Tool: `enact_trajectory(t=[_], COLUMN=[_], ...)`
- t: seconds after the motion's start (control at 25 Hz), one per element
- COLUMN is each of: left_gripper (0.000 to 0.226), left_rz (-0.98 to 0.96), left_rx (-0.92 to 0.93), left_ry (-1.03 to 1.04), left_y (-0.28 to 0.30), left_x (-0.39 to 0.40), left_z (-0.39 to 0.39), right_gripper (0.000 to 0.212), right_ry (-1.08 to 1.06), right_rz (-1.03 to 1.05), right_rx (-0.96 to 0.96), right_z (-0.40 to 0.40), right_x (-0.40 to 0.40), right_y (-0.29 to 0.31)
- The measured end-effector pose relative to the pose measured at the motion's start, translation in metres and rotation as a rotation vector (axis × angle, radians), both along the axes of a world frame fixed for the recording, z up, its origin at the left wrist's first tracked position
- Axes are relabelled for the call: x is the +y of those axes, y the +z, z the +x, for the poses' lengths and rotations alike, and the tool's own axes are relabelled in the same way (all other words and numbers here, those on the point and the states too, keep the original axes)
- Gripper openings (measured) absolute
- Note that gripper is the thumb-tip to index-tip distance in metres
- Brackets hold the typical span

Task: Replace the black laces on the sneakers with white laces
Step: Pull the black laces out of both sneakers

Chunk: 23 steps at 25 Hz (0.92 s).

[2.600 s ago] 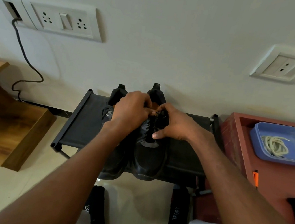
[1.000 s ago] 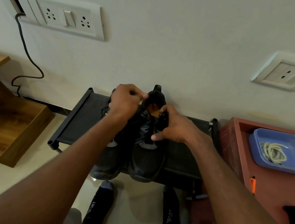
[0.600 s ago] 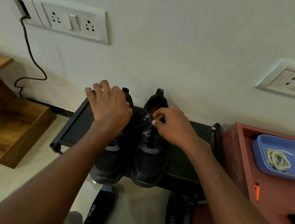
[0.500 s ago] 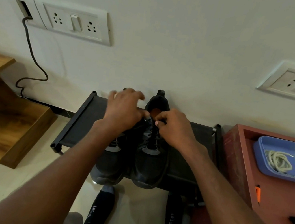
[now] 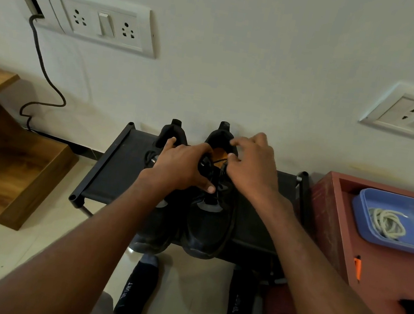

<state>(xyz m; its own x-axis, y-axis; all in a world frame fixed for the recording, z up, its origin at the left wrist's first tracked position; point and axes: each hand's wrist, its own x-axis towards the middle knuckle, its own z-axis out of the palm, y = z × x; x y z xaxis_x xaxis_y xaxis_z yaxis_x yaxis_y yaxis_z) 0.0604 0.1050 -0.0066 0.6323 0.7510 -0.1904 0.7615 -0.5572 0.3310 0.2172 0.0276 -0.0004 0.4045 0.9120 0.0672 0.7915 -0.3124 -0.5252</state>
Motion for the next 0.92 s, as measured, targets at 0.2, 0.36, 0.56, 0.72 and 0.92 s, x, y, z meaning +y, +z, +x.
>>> enact_trajectory(t=[0.2, 0.36, 0.56, 0.72, 0.92], left_gripper=[0.093, 0.094, 0.089, 0.087, 0.09], left_rz=[0.006, 0.005, 0.006, 0.01, -0.002], left_rx=[-0.001, -0.016, -0.018, -0.022, -0.018], left_ry=[0.008, 0.017, 0.022, 0.026, 0.034], left_y=[-0.006, -0.006, -0.008, -0.009, -0.007], left_x=[0.004, 0.005, 0.004, 0.004, 0.004], left_z=[-0.001, -0.001, -0.002, -0.002, -0.002], right_gripper=[0.016, 0.017, 0.015, 0.021, 0.012], right_ry=[0.125, -0.292, -0.072, 0.157, 0.02], right_rz=[-0.048, 0.263, 0.164, 0.007, 0.045], right_rx=[-0.077, 0.634, 0.728, 0.023, 0.011], right_z=[-0.01, -0.006, -0.019, -0.015, -0.011], right_x=[0.005, 0.01, 0.006, 0.005, 0.005], right_y=[-0.015, 0.012, 0.006, -0.013, -0.013])
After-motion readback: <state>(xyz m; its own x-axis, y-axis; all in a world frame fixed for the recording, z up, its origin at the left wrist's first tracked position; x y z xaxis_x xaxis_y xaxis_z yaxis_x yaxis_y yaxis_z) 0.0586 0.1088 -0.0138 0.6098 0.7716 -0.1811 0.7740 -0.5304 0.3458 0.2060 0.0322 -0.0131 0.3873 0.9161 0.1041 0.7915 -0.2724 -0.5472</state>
